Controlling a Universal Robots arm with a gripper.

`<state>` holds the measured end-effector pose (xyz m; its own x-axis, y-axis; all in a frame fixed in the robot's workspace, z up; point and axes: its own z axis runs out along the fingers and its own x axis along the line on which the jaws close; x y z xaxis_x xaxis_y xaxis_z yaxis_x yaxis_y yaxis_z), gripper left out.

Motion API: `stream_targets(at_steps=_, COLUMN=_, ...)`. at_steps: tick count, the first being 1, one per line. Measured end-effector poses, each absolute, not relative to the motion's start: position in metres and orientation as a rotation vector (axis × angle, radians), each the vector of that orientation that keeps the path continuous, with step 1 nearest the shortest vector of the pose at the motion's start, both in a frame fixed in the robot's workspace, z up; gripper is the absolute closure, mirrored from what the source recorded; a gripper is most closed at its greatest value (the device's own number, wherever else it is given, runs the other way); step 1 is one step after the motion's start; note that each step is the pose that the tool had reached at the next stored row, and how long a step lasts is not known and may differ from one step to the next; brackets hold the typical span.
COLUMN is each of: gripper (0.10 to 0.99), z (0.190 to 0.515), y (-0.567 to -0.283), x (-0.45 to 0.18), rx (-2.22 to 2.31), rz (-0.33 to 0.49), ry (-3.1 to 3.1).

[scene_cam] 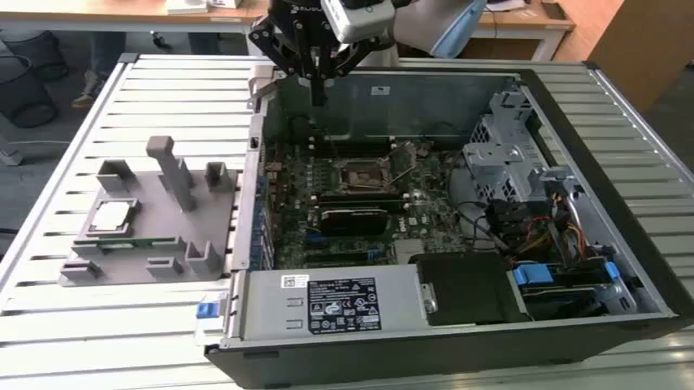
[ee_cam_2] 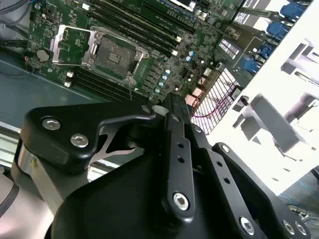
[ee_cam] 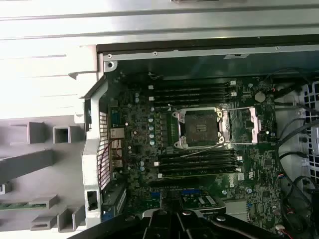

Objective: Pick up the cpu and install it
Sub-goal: 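Reach for the cpu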

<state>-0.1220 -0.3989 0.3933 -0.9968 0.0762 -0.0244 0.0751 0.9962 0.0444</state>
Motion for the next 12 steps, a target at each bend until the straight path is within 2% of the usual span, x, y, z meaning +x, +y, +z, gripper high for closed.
stream_targets(at_steps=12, gripper=0.98, z=0.3933, y=-0.399, x=-0.1266, rx=0.118, rz=0.068, ry=3.113)
